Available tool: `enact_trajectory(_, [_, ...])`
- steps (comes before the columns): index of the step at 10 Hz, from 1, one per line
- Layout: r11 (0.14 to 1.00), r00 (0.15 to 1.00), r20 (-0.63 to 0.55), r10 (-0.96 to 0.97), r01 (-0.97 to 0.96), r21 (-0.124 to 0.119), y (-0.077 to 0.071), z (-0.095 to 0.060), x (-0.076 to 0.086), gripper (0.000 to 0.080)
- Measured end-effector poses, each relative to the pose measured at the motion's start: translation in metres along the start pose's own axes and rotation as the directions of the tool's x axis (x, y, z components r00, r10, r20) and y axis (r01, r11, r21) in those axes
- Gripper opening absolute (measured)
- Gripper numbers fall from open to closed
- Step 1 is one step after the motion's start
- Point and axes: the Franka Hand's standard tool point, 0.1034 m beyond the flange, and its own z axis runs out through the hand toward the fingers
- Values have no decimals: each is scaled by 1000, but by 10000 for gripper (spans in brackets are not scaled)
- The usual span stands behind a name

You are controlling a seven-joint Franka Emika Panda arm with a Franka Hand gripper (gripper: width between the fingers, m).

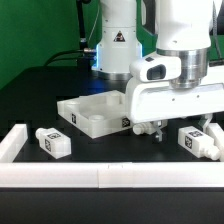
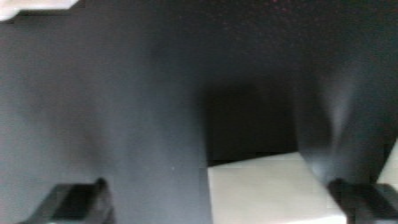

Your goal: Assemble one leg

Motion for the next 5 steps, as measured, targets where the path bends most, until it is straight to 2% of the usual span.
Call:
enact_trajectory(1, [1000,1000,0,0,0,0,0,0,0,391])
enact_trajectory(2, [1000,1000,0,0,0,0,0,0,0,391])
enact_trajectory(3, [1000,1000,0,0,0,0,0,0,0,291])
enact_trajectory(5, [1000,1000,0,0,0,0,0,0,0,291])
